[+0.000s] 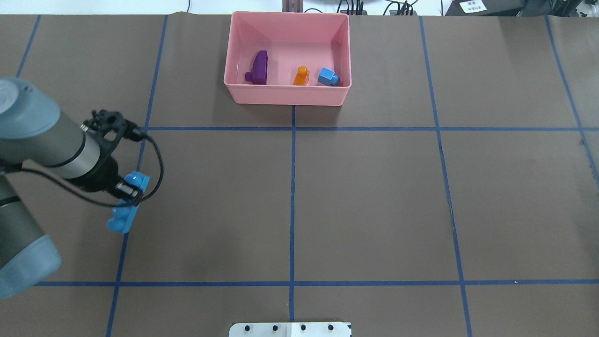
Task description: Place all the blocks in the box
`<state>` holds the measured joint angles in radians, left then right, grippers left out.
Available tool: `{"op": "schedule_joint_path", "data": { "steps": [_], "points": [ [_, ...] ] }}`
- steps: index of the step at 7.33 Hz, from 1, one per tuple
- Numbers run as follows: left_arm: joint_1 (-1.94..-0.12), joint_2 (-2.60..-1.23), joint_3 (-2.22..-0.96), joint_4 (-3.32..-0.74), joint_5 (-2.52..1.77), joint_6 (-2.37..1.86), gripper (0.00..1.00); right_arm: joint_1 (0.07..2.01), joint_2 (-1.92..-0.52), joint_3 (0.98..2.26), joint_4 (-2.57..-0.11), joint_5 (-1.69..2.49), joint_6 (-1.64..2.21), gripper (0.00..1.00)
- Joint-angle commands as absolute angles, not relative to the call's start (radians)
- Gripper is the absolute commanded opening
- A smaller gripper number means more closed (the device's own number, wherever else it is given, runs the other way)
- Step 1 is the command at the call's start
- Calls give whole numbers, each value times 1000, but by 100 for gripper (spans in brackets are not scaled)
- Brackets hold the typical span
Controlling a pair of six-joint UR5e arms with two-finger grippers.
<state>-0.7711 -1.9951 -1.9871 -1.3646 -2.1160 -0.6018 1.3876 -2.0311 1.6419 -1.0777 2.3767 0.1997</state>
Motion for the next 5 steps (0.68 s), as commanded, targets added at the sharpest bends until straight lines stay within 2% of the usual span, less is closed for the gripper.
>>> {"op": "schedule_joint_path", "data": {
  "steps": [1, 2, 5],
  "points": [
    [-859, -2370, -1672, -1357, -2123, -743, 0, 1402, -2173, 1644, -1075, 2373, 30, 100],
    [-879, -2490, -1523, -1396, -2123, -790, 0, 1401, -2210, 1634, -1074, 2362, 22, 100],
    [-893, -2694, -1081, -1826, -2114, -1065, 0, 1402, -2266, 1548, -1056, 2319, -112, 100]
  ]
}}
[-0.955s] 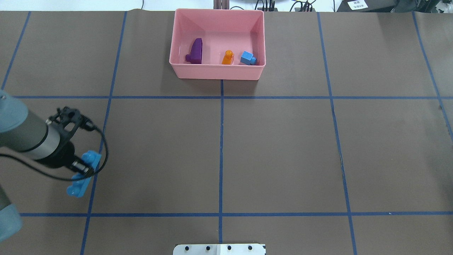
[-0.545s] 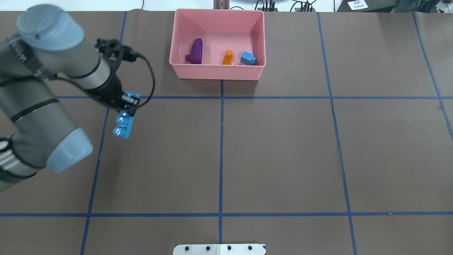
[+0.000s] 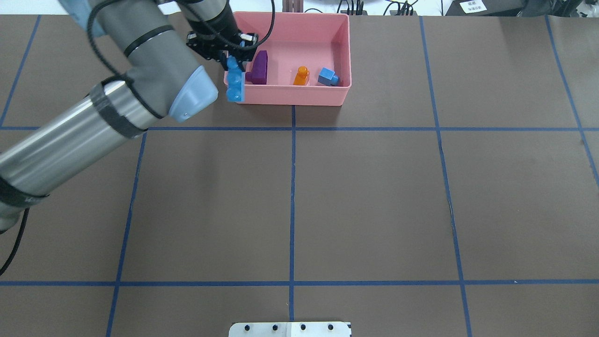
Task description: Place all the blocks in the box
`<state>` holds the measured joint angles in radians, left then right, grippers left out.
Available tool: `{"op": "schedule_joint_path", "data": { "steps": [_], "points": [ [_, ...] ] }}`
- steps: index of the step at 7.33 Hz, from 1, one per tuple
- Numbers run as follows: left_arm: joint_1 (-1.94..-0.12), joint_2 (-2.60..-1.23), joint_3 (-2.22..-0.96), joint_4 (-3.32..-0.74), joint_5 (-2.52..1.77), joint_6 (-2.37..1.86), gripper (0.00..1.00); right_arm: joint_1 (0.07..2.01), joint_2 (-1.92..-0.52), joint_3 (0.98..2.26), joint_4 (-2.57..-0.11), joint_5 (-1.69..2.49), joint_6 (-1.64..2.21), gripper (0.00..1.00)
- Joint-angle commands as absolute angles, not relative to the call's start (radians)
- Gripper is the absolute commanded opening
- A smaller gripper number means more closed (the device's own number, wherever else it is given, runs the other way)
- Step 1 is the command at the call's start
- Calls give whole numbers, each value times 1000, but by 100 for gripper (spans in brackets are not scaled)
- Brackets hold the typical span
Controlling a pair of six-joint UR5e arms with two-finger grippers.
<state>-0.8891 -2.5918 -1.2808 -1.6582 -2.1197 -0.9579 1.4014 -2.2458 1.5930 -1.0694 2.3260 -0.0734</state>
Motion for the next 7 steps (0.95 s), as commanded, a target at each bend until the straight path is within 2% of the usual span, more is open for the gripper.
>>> {"op": "schedule_joint_path", "data": {
  "steps": [1, 3, 4, 7],
  "points": [
    [-900, -2726, -1001, -1909, -2097, -1098, 0, 1402, -2266, 1467, -973, 2321, -120, 100],
    [-902, -2740, -874, -2072, -1978, -1101, 0, 1404, -2264, 1402, -905, 2332, -104, 100],
    [-900, -2746, -835, -2113, -1962, -1100, 37, 1404, -2263, 1381, -904, 2336, -106, 100],
    [-900, -2750, -831, -2114, -1947, -1100, 42, 1405, -2270, 1370, -900, 2411, -95, 100]
  ]
}}
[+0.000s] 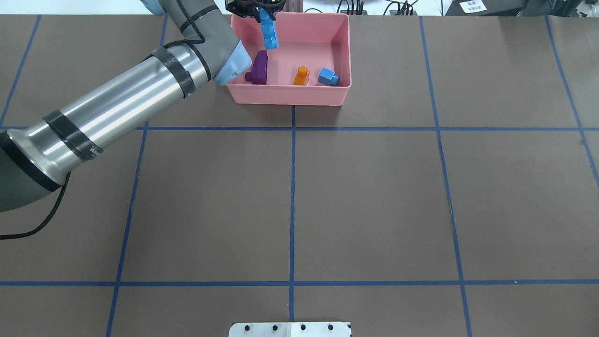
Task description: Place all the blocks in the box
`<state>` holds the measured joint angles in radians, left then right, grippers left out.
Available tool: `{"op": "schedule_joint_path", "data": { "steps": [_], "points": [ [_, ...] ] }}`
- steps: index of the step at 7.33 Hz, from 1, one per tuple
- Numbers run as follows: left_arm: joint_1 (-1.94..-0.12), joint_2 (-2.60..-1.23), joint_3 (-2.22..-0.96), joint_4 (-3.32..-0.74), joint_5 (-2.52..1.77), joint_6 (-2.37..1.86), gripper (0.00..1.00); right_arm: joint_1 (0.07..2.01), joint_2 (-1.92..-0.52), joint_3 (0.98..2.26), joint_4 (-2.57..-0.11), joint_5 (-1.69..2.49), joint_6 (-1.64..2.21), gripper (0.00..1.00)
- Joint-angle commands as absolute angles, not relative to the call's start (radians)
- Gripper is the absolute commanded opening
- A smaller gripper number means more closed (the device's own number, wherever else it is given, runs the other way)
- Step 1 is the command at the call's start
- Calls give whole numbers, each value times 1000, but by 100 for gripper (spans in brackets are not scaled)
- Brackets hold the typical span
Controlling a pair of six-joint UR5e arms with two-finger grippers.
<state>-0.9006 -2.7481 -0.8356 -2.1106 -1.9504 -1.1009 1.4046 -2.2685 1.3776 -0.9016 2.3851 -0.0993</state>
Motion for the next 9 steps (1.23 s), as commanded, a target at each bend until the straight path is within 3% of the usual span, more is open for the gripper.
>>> {"op": "schedule_joint_path", "data": {
  "steps": [1, 2, 3, 4, 5, 7, 9],
  "points": [
    [-900, -2750, -831, -2114, -1934, -1098, 73, 1405, -2273, 1370, -900, 2414, -94, 100],
    [-896, -2750, -831, -2114, -1927, -1097, 95, 1405, -2272, 1368, -903, 2413, -95, 100],
    [-894, -2752, -833, -2114, -1927, -1098, 100, 1405, -2269, 1355, -904, 2410, -94, 89],
    [-896, -2753, -834, -2114, -1927, -1098, 100, 1405, -2269, 1355, -902, 2411, -91, 36],
    [-897, -2753, -836, -2114, -1927, -1095, 100, 1405, -2269, 1358, -900, 2414, -97, 0],
    [-904, -2753, -842, -2114, -1928, -1092, 100, 1407, -2266, 1385, -900, 2431, -91, 0],
    [-905, -2743, -885, -2094, -1943, -1081, 100, 1417, -2211, 1562, -977, 2450, 8, 0]
  ]
}}
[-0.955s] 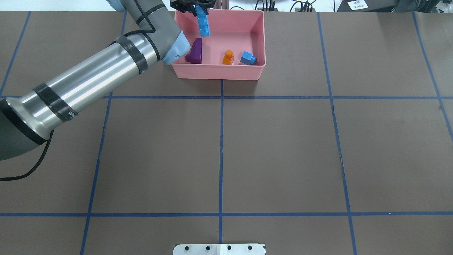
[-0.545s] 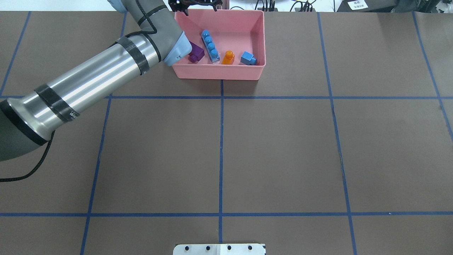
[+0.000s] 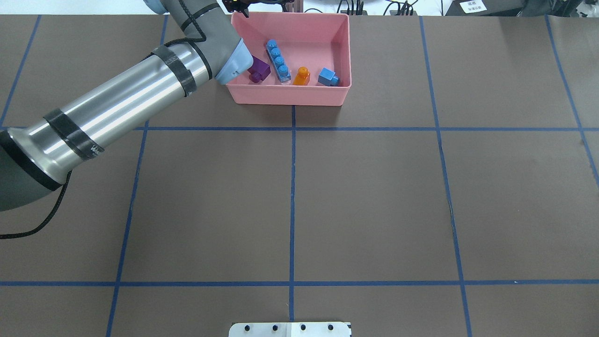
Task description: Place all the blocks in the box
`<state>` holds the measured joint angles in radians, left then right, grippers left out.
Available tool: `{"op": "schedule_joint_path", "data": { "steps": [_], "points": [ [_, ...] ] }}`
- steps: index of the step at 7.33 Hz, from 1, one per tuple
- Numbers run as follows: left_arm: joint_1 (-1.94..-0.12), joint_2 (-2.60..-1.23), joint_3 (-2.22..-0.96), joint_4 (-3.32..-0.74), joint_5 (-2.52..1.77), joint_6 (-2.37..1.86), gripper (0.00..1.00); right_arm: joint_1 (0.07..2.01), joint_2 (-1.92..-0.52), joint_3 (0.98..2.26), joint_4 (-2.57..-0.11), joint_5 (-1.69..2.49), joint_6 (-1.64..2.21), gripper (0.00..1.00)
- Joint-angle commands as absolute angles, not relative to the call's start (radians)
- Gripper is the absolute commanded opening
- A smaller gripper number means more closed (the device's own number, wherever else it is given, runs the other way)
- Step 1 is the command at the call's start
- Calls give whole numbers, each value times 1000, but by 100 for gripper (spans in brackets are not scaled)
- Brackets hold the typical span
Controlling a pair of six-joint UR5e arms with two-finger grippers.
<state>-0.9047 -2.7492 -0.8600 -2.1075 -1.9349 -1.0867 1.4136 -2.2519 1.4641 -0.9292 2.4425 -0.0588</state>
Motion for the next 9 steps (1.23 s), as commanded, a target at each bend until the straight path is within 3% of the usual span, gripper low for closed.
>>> {"op": "schedule_joint_path", "data": {
  "steps": [1, 3, 5, 7, 9],
  "points": [
    [-910, -2737, -906, -2041, -2010, -1042, 100, 1420, -2101, 1584, -1044, 2451, 52, 0],
    [-931, -2564, -1202, -1790, -2028, -837, 100, 1424, -1787, 1586, -1240, 2451, 173, 0],
    [-1032, -2382, -1421, -1628, -2102, -566, 100, 1404, -1499, 1583, -1453, 2445, 266, 0],
    [-1190, -2146, -1511, -1629, -2268, -298, 100, 1295, -1276, 1565, -1548, 2404, 430, 0],
    [-1282, -2039, -1500, -1621, -2273, -53, 100, 1124, -1044, 1502, -1545, 2344, 756, 0]
  ]
}}
